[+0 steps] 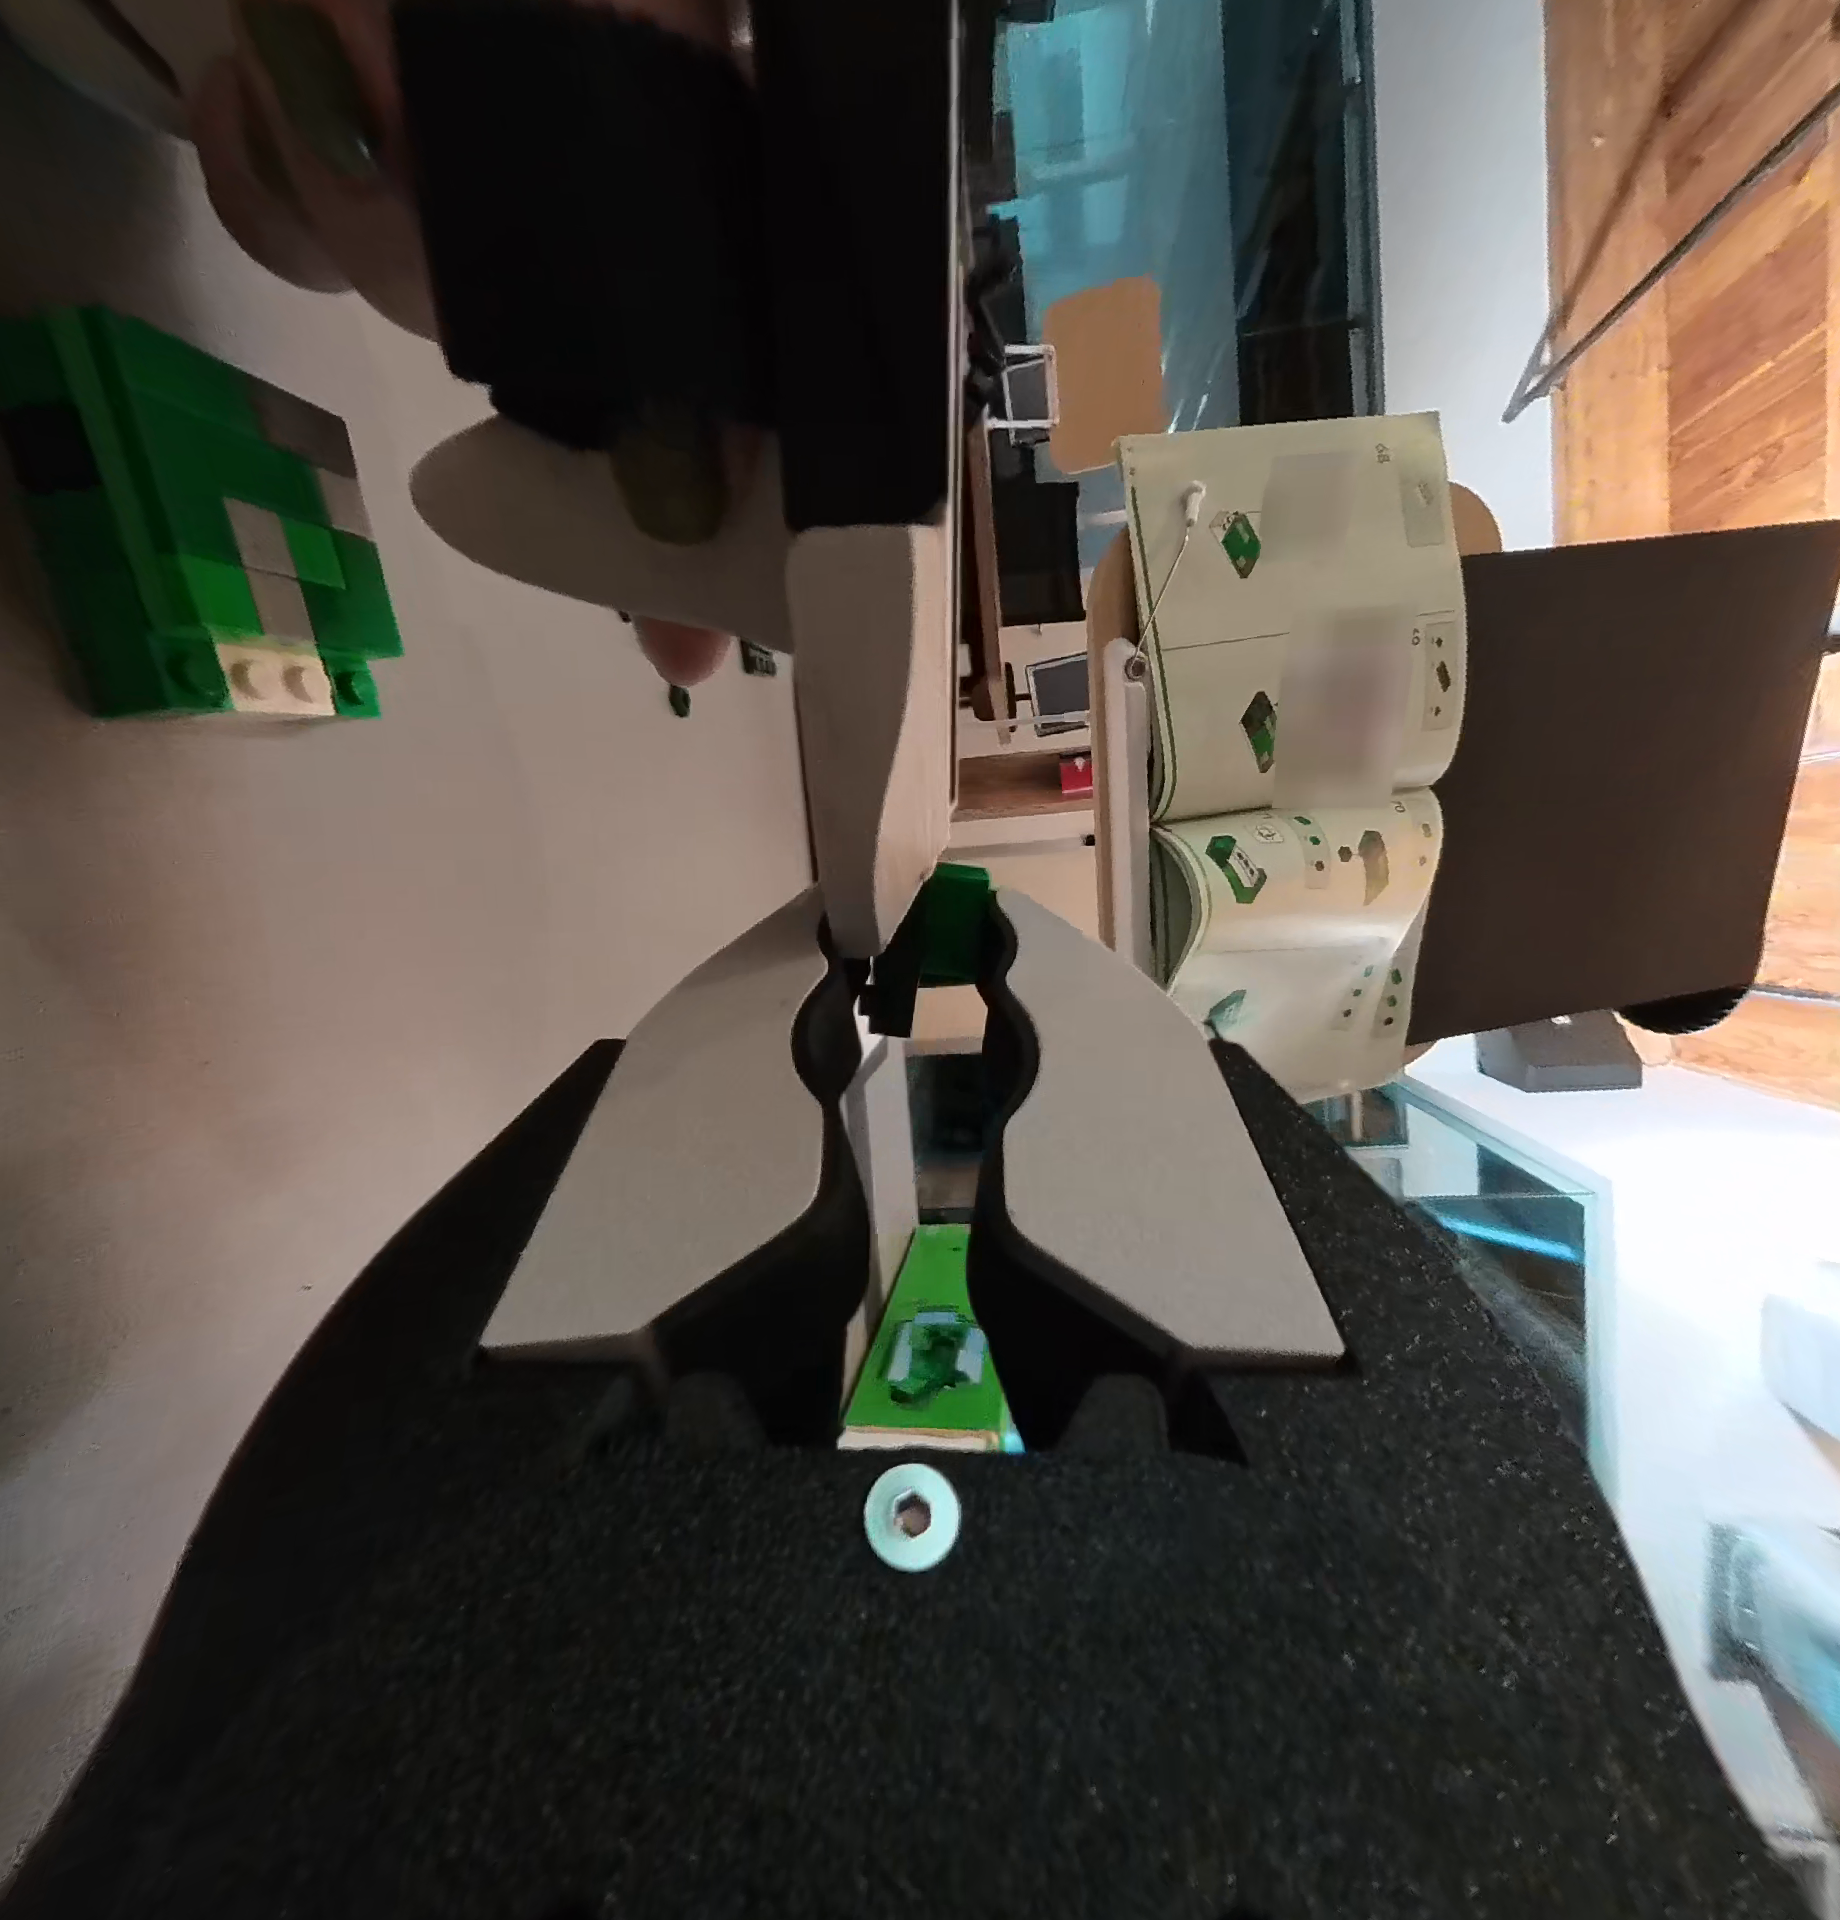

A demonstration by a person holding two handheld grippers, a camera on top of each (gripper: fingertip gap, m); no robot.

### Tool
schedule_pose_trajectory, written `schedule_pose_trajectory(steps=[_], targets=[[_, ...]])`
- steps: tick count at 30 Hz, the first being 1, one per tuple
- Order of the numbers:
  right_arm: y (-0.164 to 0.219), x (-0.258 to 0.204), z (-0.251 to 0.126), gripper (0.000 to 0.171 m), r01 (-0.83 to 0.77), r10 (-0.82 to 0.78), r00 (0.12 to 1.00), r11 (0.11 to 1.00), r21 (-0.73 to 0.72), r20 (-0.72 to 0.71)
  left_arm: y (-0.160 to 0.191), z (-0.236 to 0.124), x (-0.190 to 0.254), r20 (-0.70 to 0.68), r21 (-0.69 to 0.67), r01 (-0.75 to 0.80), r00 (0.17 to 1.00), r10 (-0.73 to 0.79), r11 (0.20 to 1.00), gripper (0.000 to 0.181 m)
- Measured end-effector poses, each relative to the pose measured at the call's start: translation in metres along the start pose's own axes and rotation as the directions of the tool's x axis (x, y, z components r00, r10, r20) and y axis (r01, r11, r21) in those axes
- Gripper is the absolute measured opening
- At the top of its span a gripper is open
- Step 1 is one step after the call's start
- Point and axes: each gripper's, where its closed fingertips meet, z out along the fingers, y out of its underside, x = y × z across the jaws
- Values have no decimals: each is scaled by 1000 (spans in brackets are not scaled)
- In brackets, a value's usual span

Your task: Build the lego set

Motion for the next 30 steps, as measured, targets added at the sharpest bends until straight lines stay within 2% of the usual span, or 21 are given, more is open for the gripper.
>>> schedule_pose_trajectory(steps=[4,7,9,11,15,18,21,24,26,29,30], targets=[[1,-2,0,20,-40,40,999,999,7,21,1,1,0,-1,-12,3,1000,-3,1000,18],[-2,-3,-1,21,-144,141,987,989,37,74,-1,0,0,-11,5,18,1000,-18,1000,18],[4,0,-4,33,-189,187,980,981,30,69,-3,-2,-3,-5,26,41,999,-41,999,17],[11,-2,-11,42,-286,282,953,958,28,109,-7,-6,-4,-26,65,79,997,-77,995,17],[37,-8,-25,40,-461,455,876,887,-2,163,-20,-15,-9,-69,174,136,990,-126,975,17],[62,-11,-37,33,-577,566,790,816,-27,235,-28,-21,-10,-78,248,123,991,-107,961,17],[97,-18,-50,22,-650,644,681,751,-117,349,-35,-25,-13,1,311,20,1000,-21,950,17],[116,-33,-69,19,-765,759,404,587,-266,511,-48,-30,-15,190,352,-170,976,108,921,18],[126,-41,-77,19,-779,781,281,525,-343,558,-56,-35,-17,345,354,-274,927,148,894,17],[147,-54,-81,17,-723,771,290,565,-399,567,-60,-35,-9,476,305,-372,857,198,877,18],[151,-60,-85,16,-703,771,269,567,-429,577,-61,-33,-3,490,289,-398,843,223,871,18]])
